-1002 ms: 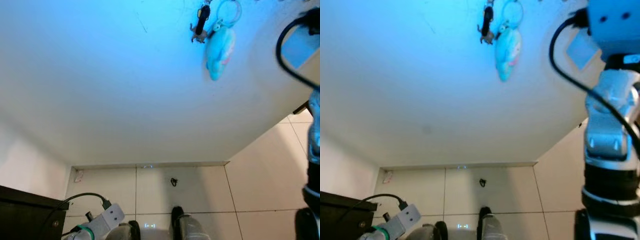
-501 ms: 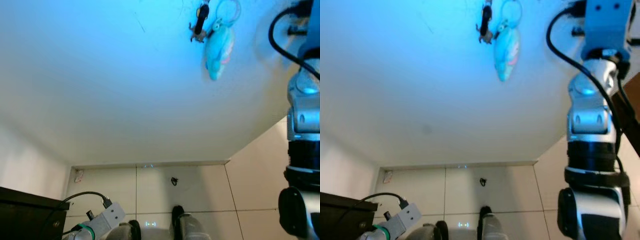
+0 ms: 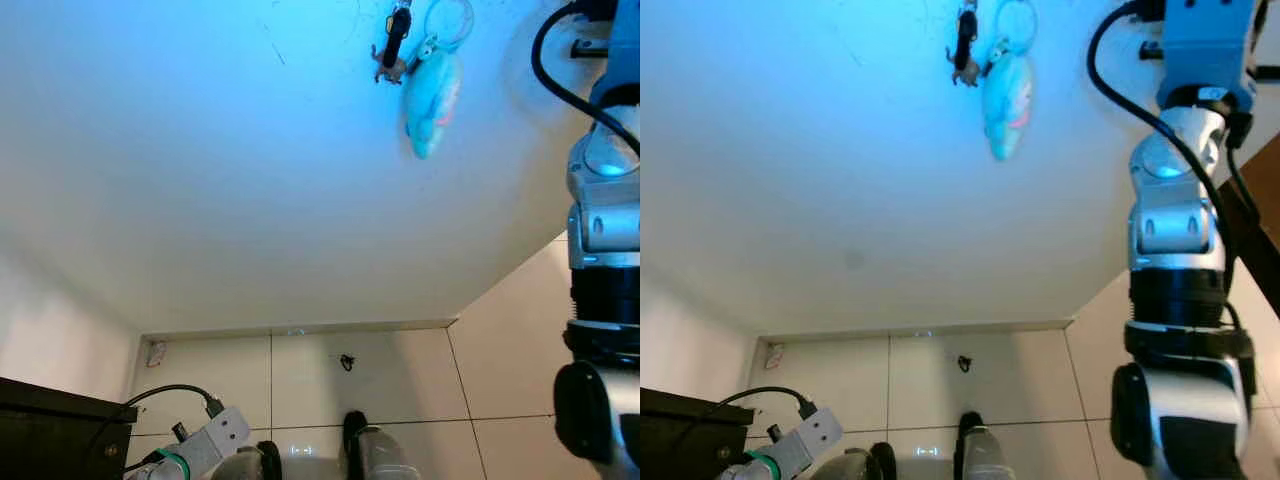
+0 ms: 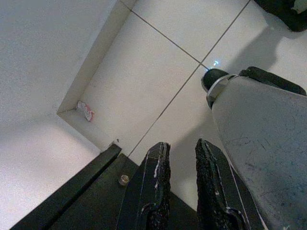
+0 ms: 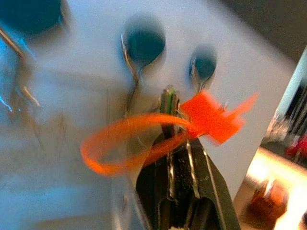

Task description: Hang keys on a hook

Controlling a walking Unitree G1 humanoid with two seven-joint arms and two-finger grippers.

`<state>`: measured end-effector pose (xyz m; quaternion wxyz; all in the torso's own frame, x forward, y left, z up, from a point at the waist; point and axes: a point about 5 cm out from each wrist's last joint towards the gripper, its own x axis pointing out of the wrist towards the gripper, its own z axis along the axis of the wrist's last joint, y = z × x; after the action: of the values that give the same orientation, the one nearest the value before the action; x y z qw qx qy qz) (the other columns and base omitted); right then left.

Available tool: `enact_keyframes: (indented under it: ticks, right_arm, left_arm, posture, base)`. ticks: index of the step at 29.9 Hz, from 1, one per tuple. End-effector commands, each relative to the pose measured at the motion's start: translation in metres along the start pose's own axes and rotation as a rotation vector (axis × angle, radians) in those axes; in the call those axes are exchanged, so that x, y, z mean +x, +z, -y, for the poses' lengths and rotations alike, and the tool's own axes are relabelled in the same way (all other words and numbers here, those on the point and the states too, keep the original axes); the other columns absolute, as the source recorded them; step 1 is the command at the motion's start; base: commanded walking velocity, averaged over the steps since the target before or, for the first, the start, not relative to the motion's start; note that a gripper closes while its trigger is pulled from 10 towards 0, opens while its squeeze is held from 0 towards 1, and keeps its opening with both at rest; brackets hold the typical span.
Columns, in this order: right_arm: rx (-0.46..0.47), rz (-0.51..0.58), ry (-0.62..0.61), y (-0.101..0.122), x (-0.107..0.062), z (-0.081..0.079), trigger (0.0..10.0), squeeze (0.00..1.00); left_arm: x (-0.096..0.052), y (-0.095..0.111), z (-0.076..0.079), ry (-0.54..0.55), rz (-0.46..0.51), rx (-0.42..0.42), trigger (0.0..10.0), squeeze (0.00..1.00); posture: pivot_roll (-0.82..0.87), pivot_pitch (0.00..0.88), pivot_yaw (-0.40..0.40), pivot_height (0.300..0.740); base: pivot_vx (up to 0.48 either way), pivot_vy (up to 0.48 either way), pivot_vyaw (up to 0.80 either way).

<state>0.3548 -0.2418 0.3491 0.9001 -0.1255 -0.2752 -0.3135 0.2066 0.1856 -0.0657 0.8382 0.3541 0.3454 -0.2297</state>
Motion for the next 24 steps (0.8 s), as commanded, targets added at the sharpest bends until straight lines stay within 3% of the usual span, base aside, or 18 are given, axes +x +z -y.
enact_keyframes:
  ticks: [1, 5, 6, 7, 9, 20, 23, 24]
  right_arm:
    - [0.027, -0.056, -0.016, -0.009, 0.001, 0.004, 10.0, 0.00]
    - [0.099, -0.139, -0.045, -0.023, -0.005, 0.007, 10.0, 0.00]
    - [0.170, -0.203, -0.074, -0.032, -0.008, 0.009, 10.0, 0.00]
    - [0.170, -0.203, -0.074, -0.032, -0.008, 0.009, 10.0, 0.00]
    - [0.263, -0.272, -0.095, -0.040, -0.012, 0.008, 10.0, 0.00]
    - [0.318, -0.258, -0.028, -0.032, -0.017, -0.003, 10.0, 0.00]
    - [0.381, -0.296, -0.027, -0.032, -0.019, -0.006, 10.0, 0.00]
    - [0.445, -0.346, -0.021, -0.034, -0.021, -0.009, 10.0, 0.00]
  left_arm:
    - [-0.004, -0.014, 0.009, -0.032, -0.050, 0.000, 10.0, 0.00]
    - [-0.004, -0.014, 0.010, -0.031, -0.050, -0.002, 10.0, 0.00]
    - [-0.004, -0.014, 0.010, -0.031, -0.050, -0.003, 10.0, 0.00]
    - [-0.004, -0.014, 0.010, -0.031, -0.050, -0.003, 10.0, 0.00]
    - [-0.004, -0.014, 0.010, -0.031, -0.051, -0.005, 10.0, 0.00]
    - [-0.004, -0.014, 0.010, -0.034, -0.051, -0.001, 10.0, 0.00]
    - [-0.004, -0.014, 0.010, -0.034, -0.050, 0.002, 10.0, 0.00]
    - [-0.004, -0.014, 0.010, -0.034, -0.050, 0.004, 10.0, 0.00]
  posture:
    - [-0.16, 0.213, 0.069, 0.740]
    - [-0.15, 0.215, 0.068, 0.740]
    - [-0.15, 0.216, 0.068, 0.740]
    - [-0.15, 0.216, 0.068, 0.740]
    - [-0.15, 0.216, 0.068, 0.740]
    - [-0.16, 0.212, 0.066, 0.740]
    - [-0.16, 0.209, 0.065, 0.740]
    - [-0.16, 0.209, 0.063, 0.740]
  base:
    - [0.000, 0.000, 0.00]
    - [0.000, 0.000, 0.00]
    - [0.000, 0.000, 0.00]
    - [0.000, 0.000, 0.00]
    - [0.000, 0.000, 0.00]
    - [0.000, 0.000, 0.00]
    - [0.000, 0.000, 0.00]
    - [0.000, 0.000, 0.00]
